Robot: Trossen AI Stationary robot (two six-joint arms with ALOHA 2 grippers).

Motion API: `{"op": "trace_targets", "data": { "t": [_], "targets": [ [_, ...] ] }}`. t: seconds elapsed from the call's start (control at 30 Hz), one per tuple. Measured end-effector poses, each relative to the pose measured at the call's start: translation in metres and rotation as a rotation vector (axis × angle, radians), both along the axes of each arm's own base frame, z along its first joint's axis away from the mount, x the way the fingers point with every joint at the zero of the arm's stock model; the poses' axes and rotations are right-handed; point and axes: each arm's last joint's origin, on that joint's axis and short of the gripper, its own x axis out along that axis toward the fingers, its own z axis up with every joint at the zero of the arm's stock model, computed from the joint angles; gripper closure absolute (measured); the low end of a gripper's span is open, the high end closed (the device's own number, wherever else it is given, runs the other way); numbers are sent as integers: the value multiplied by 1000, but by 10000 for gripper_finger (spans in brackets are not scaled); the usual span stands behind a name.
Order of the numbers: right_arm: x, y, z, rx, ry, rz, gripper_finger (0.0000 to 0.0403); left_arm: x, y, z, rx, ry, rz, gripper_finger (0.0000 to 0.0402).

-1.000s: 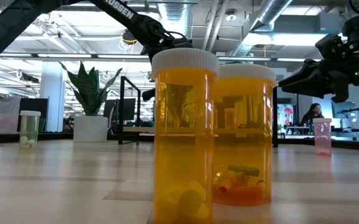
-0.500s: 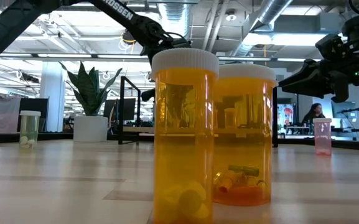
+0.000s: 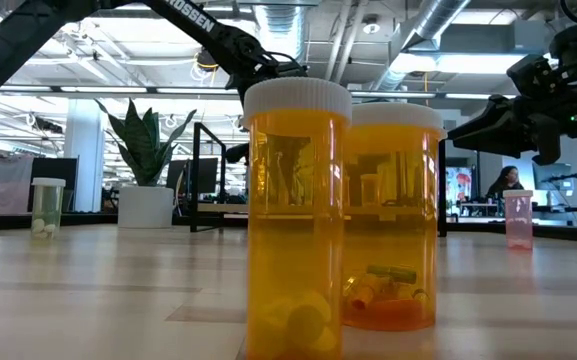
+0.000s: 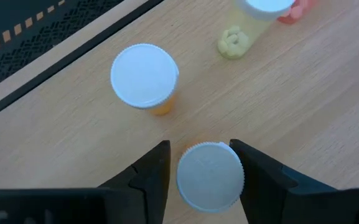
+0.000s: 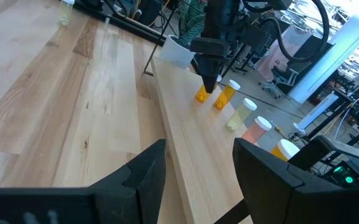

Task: Pick and place medicine bottles onto shelf by color
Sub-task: Put the top small orange pill bottle aligned with the other small orange pill bottle on the shelf, then put the top small yellow pill bottle aligned with the other yellow pill bottle on the shelf

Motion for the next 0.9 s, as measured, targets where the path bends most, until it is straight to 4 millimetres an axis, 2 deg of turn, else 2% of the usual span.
{"op": "trace_targets", "data": {
  "t": [0.47, 0.63, 0.9],
  "targets": [
    [0, 0, 0, 0, 0, 0, 196, 0, -3, 2, -34, -7, 53, 161],
    [0, 0, 0, 0, 0, 0, 196, 1, -7, 14, -24, 31, 54, 138],
    [0, 0, 0, 0, 0, 0, 196, 7, -18, 45, -13, 46, 30, 134]
  ]
}}
